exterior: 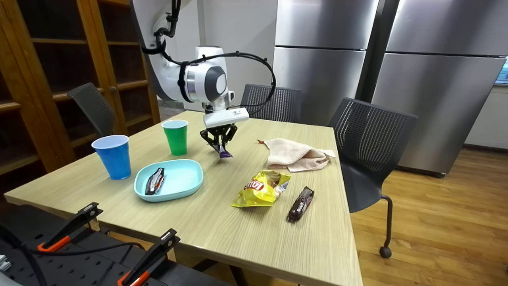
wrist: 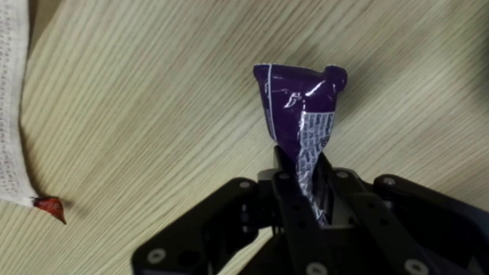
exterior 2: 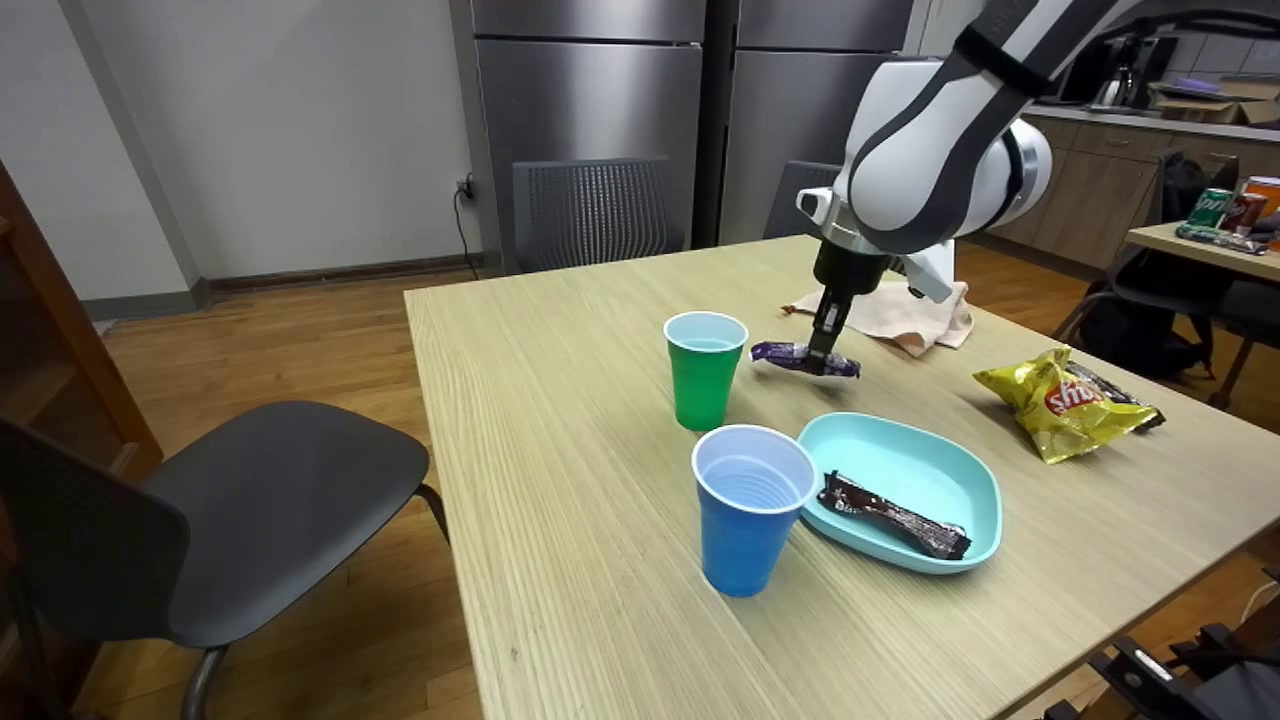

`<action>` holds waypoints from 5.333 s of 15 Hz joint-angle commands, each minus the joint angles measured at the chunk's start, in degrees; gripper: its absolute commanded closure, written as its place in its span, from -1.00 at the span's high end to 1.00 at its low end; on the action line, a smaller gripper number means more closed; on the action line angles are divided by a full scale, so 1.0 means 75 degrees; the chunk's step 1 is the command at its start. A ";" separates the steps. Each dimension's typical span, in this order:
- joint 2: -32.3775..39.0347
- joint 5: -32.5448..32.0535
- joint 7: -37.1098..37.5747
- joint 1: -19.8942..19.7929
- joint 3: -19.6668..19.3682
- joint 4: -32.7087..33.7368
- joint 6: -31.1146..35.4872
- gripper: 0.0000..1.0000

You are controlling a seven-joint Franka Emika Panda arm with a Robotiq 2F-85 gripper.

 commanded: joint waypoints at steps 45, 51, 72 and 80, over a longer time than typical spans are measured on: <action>-0.2681 0.0280 0.2854 0.2665 -0.1702 -0.5254 0.2697 0.09; -0.3394 0.0600 0.3479 0.2474 -0.1924 -0.5374 0.2777 0.97; -0.3777 0.1446 0.4144 0.1953 -0.3554 -0.5040 0.2831 1.00; -0.4105 0.1364 0.4029 0.1839 -0.3546 -0.5119 0.2559 1.00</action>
